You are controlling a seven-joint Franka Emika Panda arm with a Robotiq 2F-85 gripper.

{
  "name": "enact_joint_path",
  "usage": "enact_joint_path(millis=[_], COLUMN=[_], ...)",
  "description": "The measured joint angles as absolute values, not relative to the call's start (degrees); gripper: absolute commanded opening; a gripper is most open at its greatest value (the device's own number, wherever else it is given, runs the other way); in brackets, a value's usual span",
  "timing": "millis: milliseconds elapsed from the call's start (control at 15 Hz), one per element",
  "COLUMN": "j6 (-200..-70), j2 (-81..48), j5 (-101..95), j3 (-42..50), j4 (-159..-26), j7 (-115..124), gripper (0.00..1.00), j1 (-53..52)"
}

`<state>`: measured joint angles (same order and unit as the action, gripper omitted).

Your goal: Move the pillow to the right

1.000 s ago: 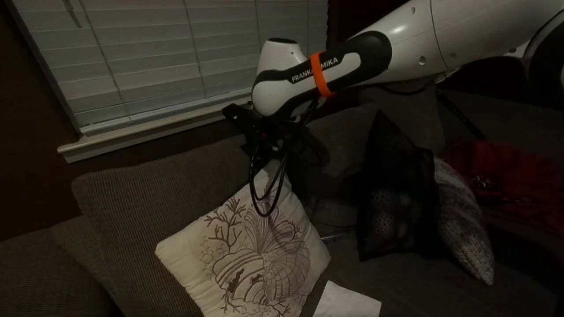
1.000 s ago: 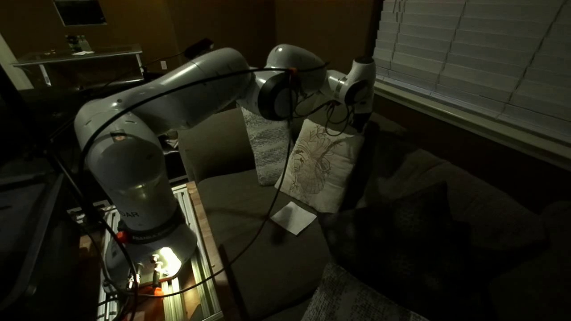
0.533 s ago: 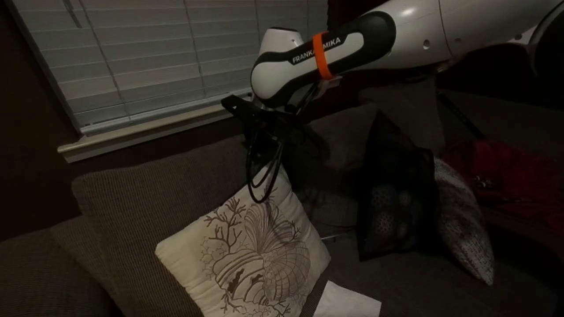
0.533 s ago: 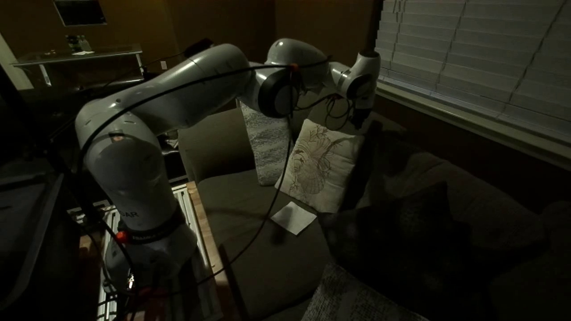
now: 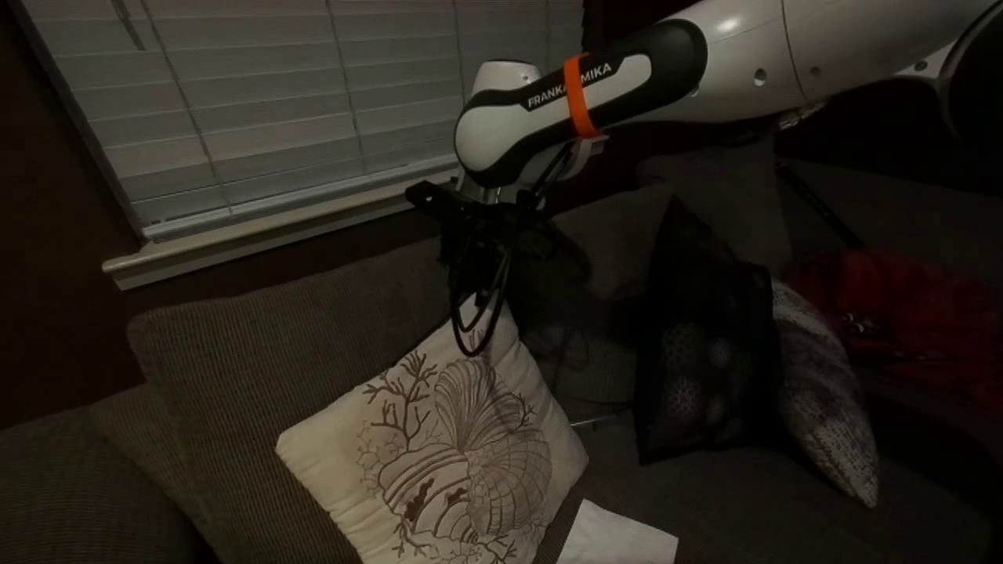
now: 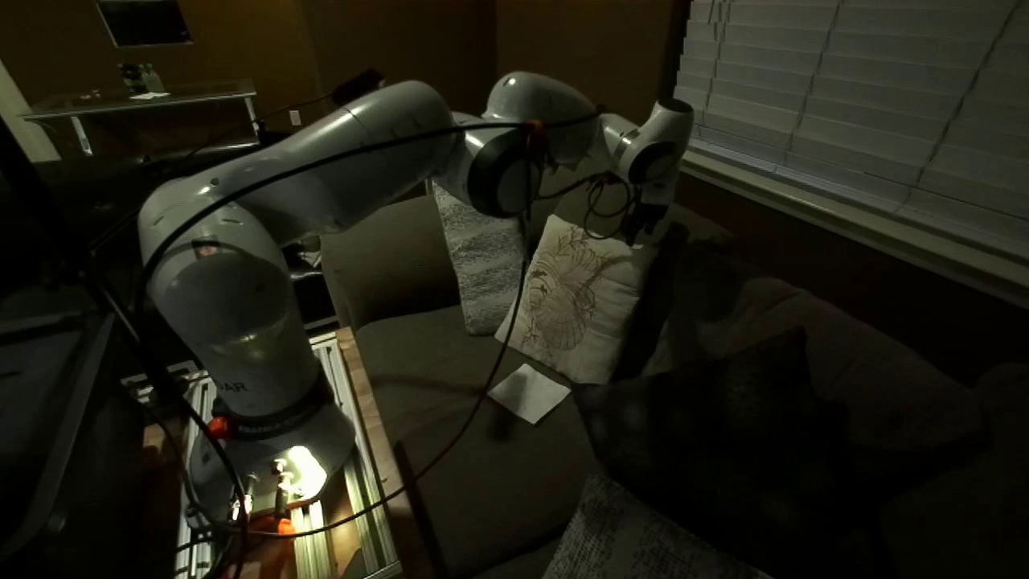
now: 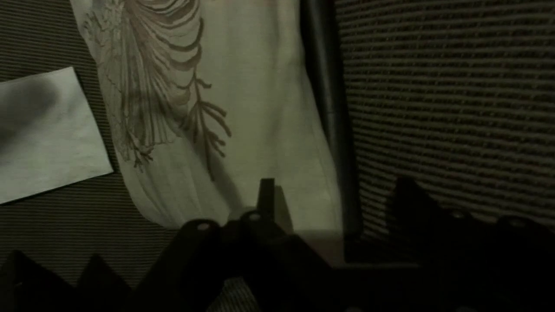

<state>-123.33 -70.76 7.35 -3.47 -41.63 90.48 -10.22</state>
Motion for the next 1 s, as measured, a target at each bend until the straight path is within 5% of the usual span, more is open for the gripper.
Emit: enact_joint_path(millis=[667,800,1000], j6=[-118.1,-118.0,-118.0], j2=[-71.8,-72.5,-73.5], j5=[7.2,7.2,7.2], j3=[-1.7,-1.7,-1.8], j4=[-41.7,-41.6,-41.6], j7=[92.1,92.1,92.0], gripper=[1.00,0.74,0.52], j1=[-9.4,-9.0,-8.8])
